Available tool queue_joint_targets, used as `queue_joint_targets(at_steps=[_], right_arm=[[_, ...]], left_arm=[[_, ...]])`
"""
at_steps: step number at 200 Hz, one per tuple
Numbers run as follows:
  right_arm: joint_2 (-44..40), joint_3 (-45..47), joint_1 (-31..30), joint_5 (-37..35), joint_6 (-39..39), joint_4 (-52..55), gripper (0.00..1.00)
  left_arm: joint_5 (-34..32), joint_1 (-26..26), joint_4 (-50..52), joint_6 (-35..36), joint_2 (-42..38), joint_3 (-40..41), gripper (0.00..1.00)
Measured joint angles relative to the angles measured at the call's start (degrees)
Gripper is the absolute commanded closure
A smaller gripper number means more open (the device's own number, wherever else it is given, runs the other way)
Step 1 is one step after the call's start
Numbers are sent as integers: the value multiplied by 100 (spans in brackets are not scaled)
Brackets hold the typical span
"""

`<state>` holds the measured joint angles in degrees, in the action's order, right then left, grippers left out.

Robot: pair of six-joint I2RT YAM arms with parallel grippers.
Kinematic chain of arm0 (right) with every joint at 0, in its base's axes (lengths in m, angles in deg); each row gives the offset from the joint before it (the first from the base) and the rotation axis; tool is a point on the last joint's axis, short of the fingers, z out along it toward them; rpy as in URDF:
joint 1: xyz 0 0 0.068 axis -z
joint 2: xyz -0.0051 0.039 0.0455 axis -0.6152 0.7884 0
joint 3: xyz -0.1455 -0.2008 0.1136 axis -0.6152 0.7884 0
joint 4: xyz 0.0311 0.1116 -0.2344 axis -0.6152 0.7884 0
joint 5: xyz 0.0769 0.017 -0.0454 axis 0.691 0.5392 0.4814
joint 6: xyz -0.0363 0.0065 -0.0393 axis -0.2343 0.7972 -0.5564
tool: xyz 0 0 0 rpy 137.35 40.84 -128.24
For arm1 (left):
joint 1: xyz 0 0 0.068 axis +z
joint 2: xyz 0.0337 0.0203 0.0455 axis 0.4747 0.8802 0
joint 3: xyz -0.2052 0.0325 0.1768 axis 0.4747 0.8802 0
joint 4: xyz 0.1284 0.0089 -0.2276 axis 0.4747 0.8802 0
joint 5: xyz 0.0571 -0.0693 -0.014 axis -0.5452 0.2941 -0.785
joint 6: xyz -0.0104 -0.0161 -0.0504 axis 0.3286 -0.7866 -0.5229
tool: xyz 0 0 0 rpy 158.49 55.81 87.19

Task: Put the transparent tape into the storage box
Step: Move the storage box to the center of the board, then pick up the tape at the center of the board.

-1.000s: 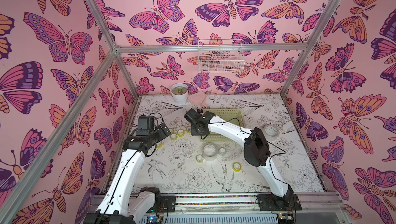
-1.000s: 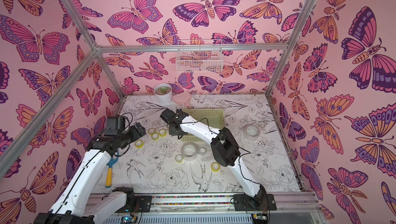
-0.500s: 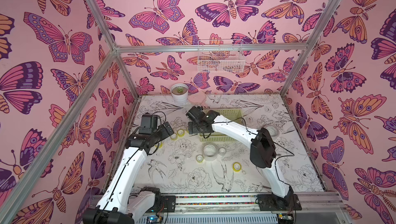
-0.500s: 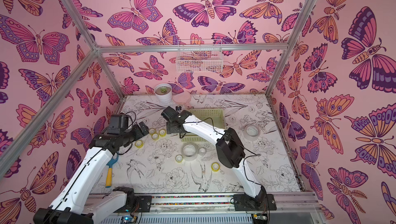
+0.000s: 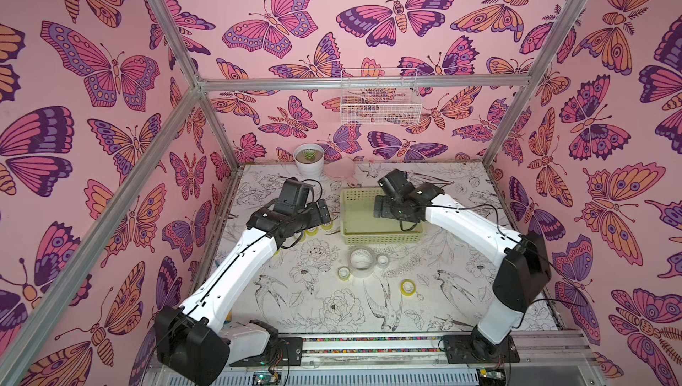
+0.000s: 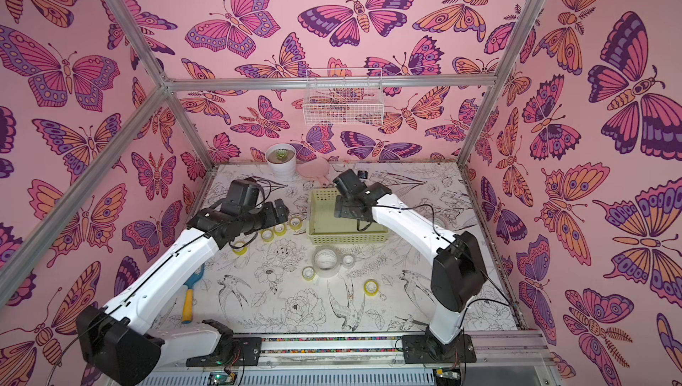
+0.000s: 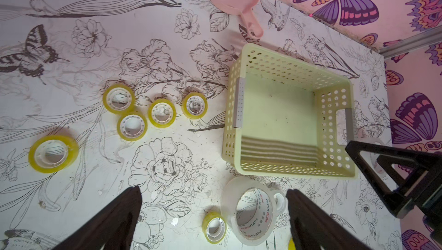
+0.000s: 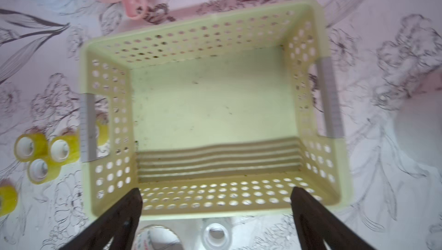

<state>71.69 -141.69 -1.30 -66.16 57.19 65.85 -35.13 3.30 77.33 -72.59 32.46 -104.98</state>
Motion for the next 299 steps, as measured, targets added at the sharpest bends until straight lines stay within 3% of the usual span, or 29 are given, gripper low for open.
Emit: queue_joint_targets(at_steps=[67, 102, 128, 171, 264, 284, 299], right_arm=[[-1628, 1690, 1888, 59, 195, 236, 15], [-1917, 2323, 3042, 155, 118, 273, 23], [-1908, 2588, 3661, 319, 7, 188, 38], [-1567, 2590, 4120, 522, -63, -201, 44], [181, 1834, 4653, 809, -413, -518, 60], [306, 1755, 4669, 815, -461, -538, 77], [374, 1700, 4675, 833, -507, -570, 79]], left_arm=[[319, -754, -315, 256, 962, -691, 0], [529, -1027, -446, 455, 1198, -796, 0], [767, -1172, -549, 549, 1298, -870, 0], [925, -1447, -660, 728, 1552, -1220, 0], [868, -1550, -737, 892, 1576, -1309, 0], [866, -1550, -737, 916, 1576, -1309, 0], [850, -1550, -739, 931, 1576, -1309, 0]])
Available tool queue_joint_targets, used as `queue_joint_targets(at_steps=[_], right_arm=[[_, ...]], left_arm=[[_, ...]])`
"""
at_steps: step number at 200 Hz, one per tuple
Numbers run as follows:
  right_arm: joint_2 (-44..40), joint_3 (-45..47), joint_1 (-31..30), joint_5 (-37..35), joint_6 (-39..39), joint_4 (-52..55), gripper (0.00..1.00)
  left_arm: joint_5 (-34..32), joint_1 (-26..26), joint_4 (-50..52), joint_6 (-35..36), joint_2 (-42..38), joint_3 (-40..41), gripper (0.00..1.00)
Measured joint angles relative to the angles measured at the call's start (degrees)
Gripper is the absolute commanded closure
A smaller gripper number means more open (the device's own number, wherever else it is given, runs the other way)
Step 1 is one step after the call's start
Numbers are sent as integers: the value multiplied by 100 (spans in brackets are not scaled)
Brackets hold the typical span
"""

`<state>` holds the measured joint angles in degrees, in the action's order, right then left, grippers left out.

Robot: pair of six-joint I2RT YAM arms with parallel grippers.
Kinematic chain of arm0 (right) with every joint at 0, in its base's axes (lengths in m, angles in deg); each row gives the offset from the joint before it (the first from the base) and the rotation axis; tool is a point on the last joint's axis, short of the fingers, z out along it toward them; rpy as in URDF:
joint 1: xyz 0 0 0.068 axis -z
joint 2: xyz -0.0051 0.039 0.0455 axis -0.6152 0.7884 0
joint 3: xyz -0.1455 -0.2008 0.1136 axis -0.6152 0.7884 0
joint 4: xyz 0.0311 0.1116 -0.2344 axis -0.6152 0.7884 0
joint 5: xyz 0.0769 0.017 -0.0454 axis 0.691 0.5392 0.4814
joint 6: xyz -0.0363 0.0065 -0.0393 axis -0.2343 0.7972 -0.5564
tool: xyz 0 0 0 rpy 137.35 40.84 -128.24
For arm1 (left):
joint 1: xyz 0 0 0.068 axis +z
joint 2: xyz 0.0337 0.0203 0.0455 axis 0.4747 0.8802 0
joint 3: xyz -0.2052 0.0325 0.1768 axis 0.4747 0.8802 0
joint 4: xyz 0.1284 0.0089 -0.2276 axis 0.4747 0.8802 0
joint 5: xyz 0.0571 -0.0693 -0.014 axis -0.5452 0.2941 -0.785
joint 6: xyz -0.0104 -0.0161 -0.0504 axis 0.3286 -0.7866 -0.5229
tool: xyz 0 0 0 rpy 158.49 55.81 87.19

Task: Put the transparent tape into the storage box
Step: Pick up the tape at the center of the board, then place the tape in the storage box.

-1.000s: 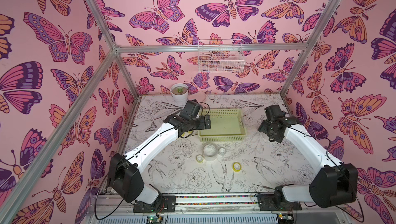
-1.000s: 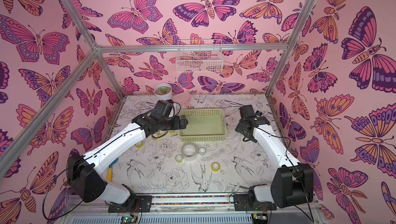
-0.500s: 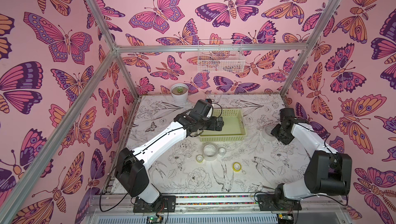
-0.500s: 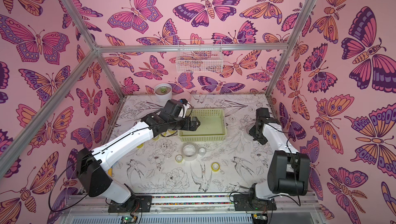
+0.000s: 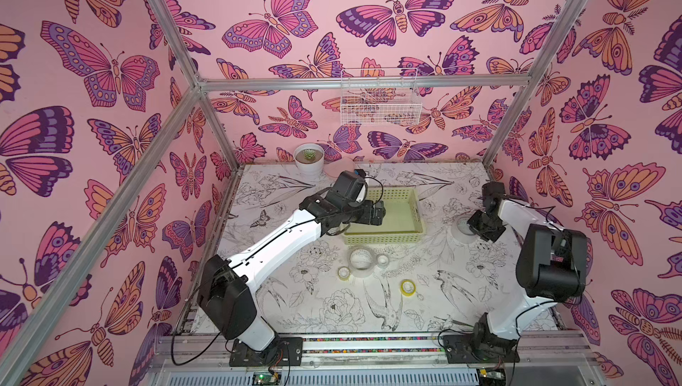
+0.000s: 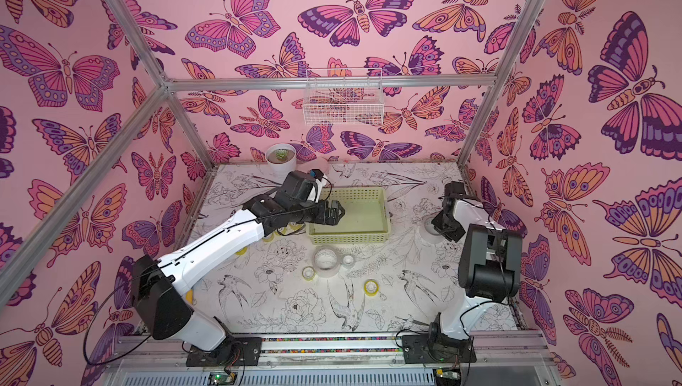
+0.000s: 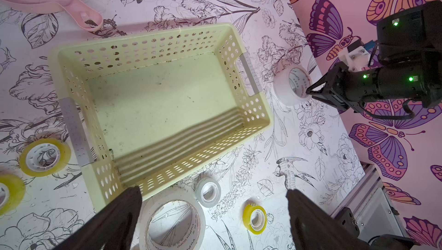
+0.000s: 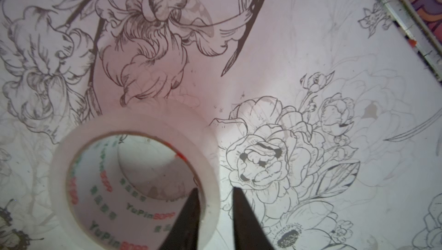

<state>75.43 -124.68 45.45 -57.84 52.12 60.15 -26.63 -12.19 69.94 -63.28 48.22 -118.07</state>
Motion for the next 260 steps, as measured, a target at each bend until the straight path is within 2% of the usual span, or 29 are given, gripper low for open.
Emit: queue_joint_targets(at_steps=[15, 34, 73, 126, 153, 187, 224, 260], right_arm=[[9, 0, 4, -2, -13, -22, 83], [4, 0, 4, -22, -92, -31, 100], [-125, 4, 15, -13, -160, 44, 100], [-1158, -44, -175, 212, -466, 317, 100], [-1237, -511, -647, 400, -697, 597, 100], [-1143, -1281, -1633, 463, -898, 879, 100], [-557, -2194, -2505, 608, -931, 1040, 100], [63, -2452, -2994, 737, -927, 1119, 100]], left_arm=[[-37, 0, 2, 4, 0, 0, 0], [-94, 0, 2, 11, 0, 0, 0], [-168, 0, 2, 50, -2, 0, 0], [-286, 2, 2, 125, -4, 0, 0], [-284, 2, 2, 151, -4, 0, 0], [-289, 2, 2, 168, -4, 0, 0], [-319, 13, 2, 170, -31, 17, 0], [-396, 37, -2, 168, -160, 85, 0]])
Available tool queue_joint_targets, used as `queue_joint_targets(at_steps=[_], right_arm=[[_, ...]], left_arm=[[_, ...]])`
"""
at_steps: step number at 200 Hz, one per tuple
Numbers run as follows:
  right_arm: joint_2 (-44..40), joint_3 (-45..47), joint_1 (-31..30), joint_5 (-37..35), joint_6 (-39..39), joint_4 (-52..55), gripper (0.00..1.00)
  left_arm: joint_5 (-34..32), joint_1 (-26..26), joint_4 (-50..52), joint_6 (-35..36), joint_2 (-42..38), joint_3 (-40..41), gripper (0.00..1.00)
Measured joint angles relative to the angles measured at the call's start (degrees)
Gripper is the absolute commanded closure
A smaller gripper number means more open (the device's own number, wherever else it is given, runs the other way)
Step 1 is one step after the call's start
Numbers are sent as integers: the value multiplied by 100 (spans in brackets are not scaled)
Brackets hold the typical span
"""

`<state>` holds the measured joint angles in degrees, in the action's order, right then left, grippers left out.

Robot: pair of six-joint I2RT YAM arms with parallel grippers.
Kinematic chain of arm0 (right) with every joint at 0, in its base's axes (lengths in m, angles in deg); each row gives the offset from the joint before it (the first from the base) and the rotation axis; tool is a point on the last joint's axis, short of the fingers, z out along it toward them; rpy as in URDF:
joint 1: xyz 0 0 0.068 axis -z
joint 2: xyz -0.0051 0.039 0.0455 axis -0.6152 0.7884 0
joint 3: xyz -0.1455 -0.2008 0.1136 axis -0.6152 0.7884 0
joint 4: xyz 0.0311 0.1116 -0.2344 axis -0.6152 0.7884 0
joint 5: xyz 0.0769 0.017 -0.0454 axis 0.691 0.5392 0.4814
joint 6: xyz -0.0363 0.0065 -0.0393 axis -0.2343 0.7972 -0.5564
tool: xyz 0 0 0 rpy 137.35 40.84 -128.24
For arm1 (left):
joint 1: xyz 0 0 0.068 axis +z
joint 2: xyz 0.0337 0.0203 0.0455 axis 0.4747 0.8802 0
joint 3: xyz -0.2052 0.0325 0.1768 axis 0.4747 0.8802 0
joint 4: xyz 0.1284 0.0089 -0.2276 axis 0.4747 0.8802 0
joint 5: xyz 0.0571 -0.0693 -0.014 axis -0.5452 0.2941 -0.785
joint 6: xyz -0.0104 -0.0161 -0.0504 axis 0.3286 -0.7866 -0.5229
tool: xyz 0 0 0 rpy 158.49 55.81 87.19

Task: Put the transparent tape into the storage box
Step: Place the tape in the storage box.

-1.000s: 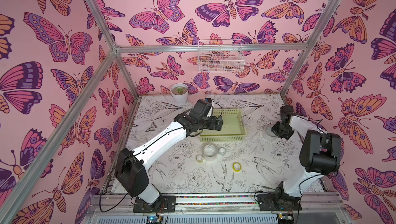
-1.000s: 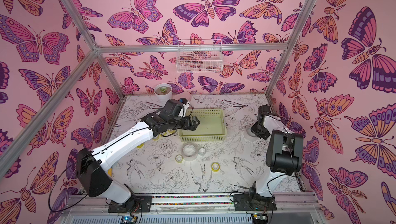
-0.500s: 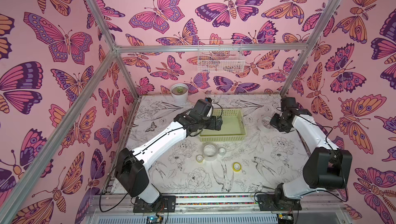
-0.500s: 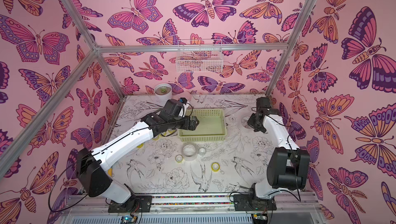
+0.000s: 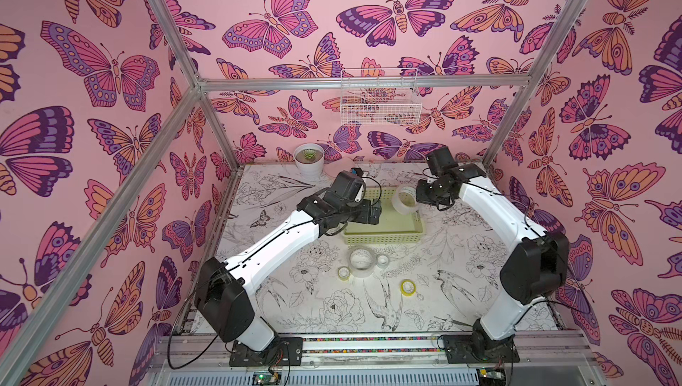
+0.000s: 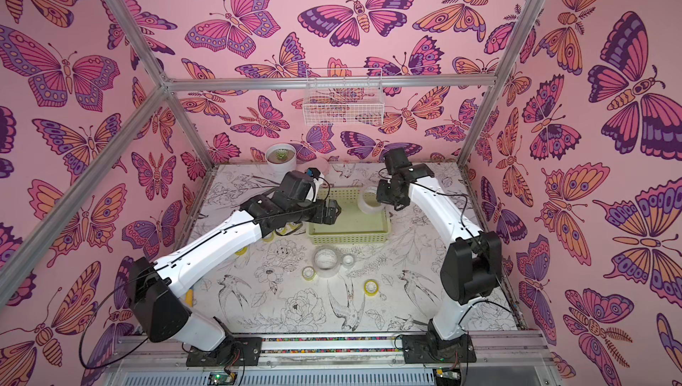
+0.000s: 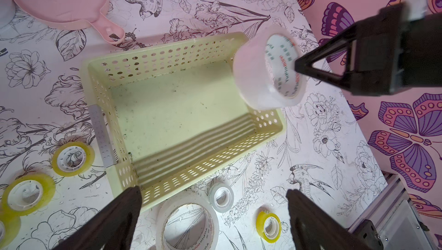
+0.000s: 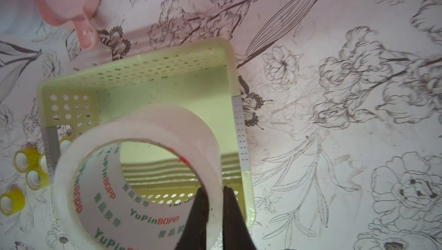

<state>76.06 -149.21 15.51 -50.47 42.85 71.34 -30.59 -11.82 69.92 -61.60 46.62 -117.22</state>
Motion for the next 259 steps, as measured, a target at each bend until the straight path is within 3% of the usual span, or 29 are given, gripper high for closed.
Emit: queue_joint_targets(at_steps=[168, 192, 224, 259], right_arm=[[680, 894, -133, -133, 61, -212, 100], [782, 894, -133, -175, 61, -243, 86], [855, 894, -133, -203, 66, -249, 83], [850, 892, -140, -208, 87, -243, 71]], left_arm=[[-59, 13, 2, 0, -111, 151, 0], [-59, 13, 2, 0, -111, 151, 0], [-61, 13, 4, -2, -122, 195, 0], [-61, 13, 2, -2, -122, 216, 0]])
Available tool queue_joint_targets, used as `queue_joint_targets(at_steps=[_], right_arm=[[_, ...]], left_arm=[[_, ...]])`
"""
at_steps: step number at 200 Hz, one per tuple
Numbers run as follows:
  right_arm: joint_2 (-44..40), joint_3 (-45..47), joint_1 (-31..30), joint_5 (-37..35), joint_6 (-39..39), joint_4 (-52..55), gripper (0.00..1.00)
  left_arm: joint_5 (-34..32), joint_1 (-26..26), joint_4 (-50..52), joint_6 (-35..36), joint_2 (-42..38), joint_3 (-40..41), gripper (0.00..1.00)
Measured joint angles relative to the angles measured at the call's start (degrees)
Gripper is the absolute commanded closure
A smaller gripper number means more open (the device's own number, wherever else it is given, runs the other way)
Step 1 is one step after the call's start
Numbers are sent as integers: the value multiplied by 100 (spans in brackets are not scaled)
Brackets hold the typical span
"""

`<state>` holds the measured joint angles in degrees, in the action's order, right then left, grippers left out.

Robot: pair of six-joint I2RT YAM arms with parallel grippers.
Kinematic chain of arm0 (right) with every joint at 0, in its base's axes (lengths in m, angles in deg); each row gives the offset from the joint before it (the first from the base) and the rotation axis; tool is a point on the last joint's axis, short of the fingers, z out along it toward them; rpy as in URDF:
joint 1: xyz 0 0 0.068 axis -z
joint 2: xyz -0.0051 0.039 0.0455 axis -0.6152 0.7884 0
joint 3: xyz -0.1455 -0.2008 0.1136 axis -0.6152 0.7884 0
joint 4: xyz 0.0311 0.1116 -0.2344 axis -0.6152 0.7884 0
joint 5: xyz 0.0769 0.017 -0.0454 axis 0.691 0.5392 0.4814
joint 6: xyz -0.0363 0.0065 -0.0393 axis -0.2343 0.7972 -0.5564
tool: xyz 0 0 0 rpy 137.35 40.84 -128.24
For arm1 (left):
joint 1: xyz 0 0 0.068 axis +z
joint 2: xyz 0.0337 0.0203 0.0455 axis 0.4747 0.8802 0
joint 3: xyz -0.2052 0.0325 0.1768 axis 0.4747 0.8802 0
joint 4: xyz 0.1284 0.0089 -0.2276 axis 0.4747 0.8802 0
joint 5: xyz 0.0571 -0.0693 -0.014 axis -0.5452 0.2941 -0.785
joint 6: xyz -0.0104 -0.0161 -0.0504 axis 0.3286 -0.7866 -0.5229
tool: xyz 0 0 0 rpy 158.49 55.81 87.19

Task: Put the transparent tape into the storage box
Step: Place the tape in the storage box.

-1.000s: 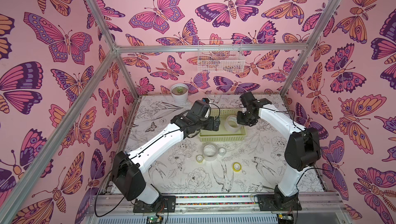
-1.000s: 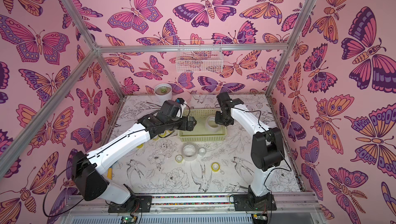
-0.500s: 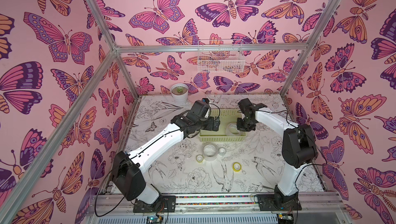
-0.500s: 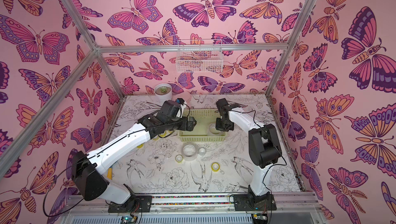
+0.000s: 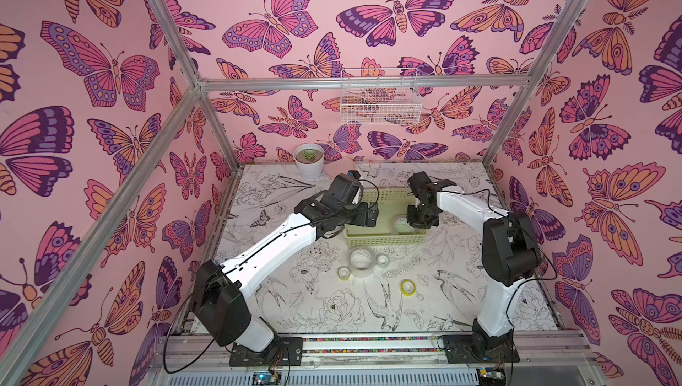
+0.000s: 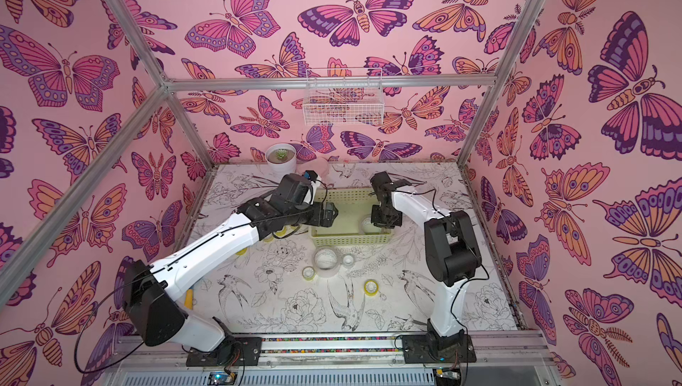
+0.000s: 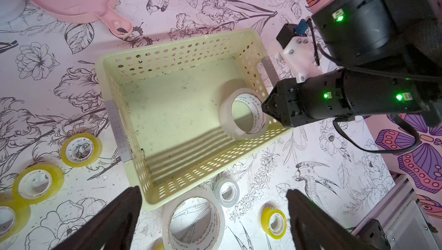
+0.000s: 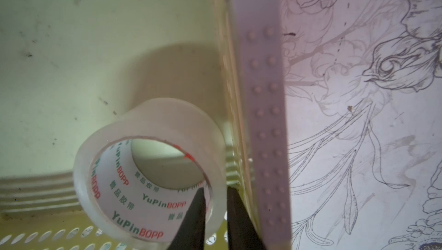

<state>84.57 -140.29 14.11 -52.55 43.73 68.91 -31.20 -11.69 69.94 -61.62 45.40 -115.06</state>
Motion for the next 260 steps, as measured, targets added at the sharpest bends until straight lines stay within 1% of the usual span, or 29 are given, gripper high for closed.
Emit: queue_joint_targets(at_steps=[40, 54, 81, 100, 112, 131, 134, 136, 171, 176, 177, 216, 227, 247, 260], right_arm=[[-170, -42, -15, -15, 92, 144, 68], [-278, -114, -20, -11, 125, 205, 65], [-605, -256, -66, 4, 90, 262, 51], [-846, -387, -205, 42, -28, 278, 42], [-957, -461, -332, 72, -87, 282, 32], [-1073, -498, -538, 96, -210, 275, 21], [-1086, -498, -570, 101, -243, 278, 16], [-1095, -498, -597, 101, -232, 275, 15], [-1198, -409, -894, 223, -437, 127, 8], [-1231, -367, -918, 273, -457, 98, 1], [-1239, -356, -922, 289, -461, 83, 0], [-1740, 212, -957, 861, -570, -260, 1], [-1904, 365, -966, 1034, -616, -339, 1], [-2267, 684, -975, 1360, -662, -490, 1], [-2511, 890, -979, 1589, -686, -579, 1]], left_arm=[[-4, 0, 0, 0, 0, 2, 0], [-26, 0, 0, 2, 0, 2, 0], [-122, 11, 0, 2, 0, 2, 0], [-144, 39, -7, 0, -4, 44, 0], [-164, 55, -13, -7, -26, 120, 0], [-177, 72, -13, -28, -114, 308, 0], [-179, 72, -13, -33, -131, 343, 0], [-184, 74, -15, -39, -146, 365, 0], [-302, 74, 0, -155, -398, 741, 0], [-317, 74, 9, -175, -446, 796, 0], [-321, 74, 11, -175, -452, 802, 0], [-422, 61, 168, -393, -745, 1134, 1], [-433, 48, 195, -476, -780, 1246, 4], [-466, -13, 291, -710, -782, 1467, 13], [-474, -57, 358, -883, -782, 1611, 17]])
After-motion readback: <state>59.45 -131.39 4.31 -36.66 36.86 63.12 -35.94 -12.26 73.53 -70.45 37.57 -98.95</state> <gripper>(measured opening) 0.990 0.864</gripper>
